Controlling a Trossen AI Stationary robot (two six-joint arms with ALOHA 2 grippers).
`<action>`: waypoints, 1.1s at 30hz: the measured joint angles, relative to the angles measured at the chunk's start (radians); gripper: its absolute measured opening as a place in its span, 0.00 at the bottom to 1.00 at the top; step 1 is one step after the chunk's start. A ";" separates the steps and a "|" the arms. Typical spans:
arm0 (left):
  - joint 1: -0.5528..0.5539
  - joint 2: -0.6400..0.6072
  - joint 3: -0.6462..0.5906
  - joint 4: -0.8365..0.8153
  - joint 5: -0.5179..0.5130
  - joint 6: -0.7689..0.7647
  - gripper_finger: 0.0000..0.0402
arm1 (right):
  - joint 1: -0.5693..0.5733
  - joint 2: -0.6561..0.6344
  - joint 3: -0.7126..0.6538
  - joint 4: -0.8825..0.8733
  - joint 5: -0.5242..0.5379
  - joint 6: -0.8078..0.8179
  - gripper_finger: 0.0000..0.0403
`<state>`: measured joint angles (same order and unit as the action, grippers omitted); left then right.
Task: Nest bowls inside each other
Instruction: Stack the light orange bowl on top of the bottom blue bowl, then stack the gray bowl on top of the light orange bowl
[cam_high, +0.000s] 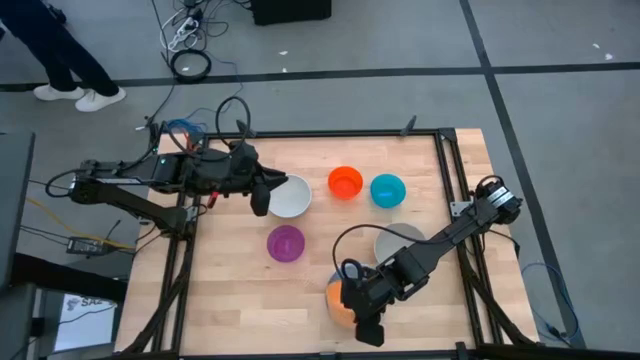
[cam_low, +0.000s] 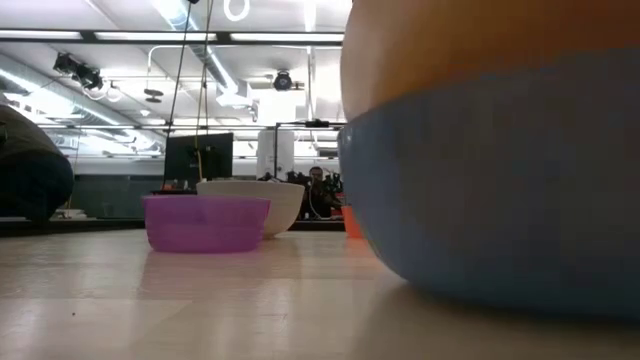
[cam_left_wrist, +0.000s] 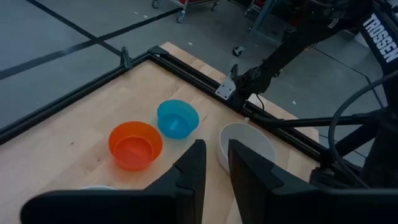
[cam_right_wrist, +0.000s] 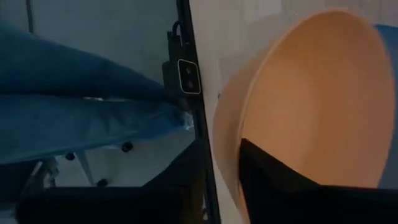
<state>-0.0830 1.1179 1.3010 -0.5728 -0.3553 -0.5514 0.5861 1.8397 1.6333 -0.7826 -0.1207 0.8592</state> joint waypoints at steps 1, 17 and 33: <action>0.000 0.000 0.000 -0.001 0.000 0.002 0.19 | 0.000 0.000 0.000 0.000 0.000 0.005 0.25; 0.000 0.000 0.000 -0.001 0.000 0.020 0.19 | -0.005 -0.054 0.000 -0.272 0.183 0.190 0.32; 0.000 -0.006 0.000 -0.001 0.000 0.020 0.19 | -0.117 -0.095 -0.052 -0.596 0.011 0.191 0.34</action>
<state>-0.0832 1.1122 1.3010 -0.5739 -0.3553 -0.5312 0.4694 1.7448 1.5817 -1.3782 -0.1096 1.0499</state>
